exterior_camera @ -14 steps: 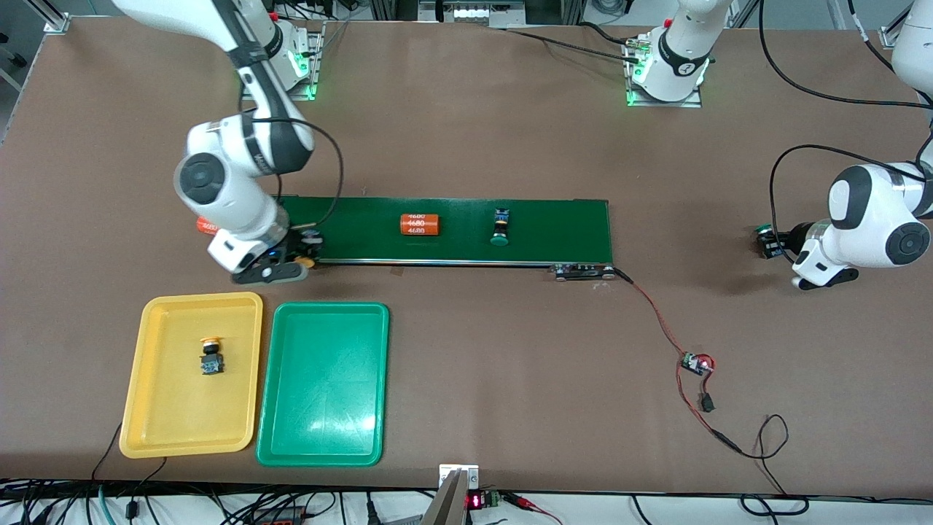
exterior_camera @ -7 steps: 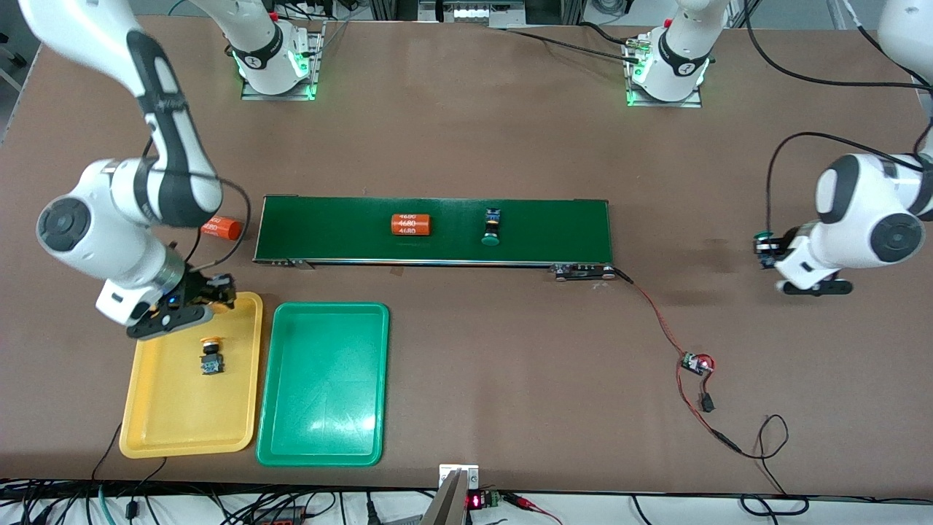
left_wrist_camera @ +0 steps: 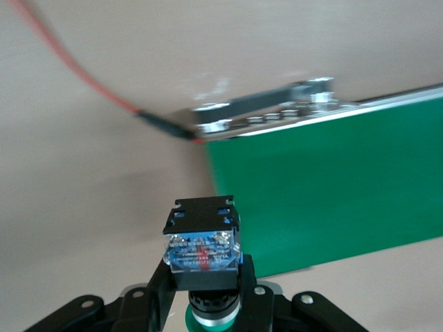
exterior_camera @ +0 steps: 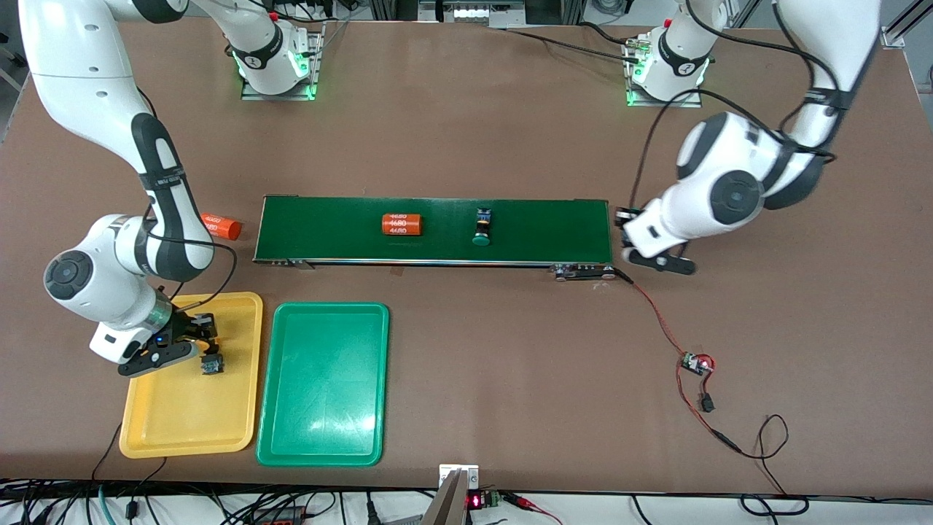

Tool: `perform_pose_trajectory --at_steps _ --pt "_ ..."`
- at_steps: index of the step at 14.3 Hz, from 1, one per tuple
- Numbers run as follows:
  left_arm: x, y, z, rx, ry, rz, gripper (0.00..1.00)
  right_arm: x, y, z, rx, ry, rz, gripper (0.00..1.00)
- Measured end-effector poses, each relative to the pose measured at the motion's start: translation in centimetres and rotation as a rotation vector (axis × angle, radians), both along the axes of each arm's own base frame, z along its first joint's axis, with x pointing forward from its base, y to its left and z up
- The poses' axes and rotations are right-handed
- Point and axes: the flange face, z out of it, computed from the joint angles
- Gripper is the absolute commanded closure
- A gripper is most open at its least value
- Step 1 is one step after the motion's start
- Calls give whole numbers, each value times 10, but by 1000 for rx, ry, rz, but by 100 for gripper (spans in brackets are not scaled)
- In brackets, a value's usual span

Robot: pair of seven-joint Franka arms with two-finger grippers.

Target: Sort buttons by color to trays

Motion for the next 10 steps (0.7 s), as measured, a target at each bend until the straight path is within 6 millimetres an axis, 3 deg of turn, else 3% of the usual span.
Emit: perform_pose_trajectory --at_steps 2,4,7,9,10 --pt "-3 -21 -4 -21 -34 -21 100 2 0 -2 -2 -16 1 84" --pt "-2 -31 -15 -49 -48 -25 100 3 0 -1 -3 -21 1 68" --pt "-3 -40 -40 -82 -29 -26 100 4 0 -1 -3 -22 1 62" --pt "-10 -56 -51 -85 -11 -23 100 4 0 -1 -3 -22 1 30" --pt "-15 -67 -53 -81 -5 -22 100 4 0 -1 -2 -22 0 0"
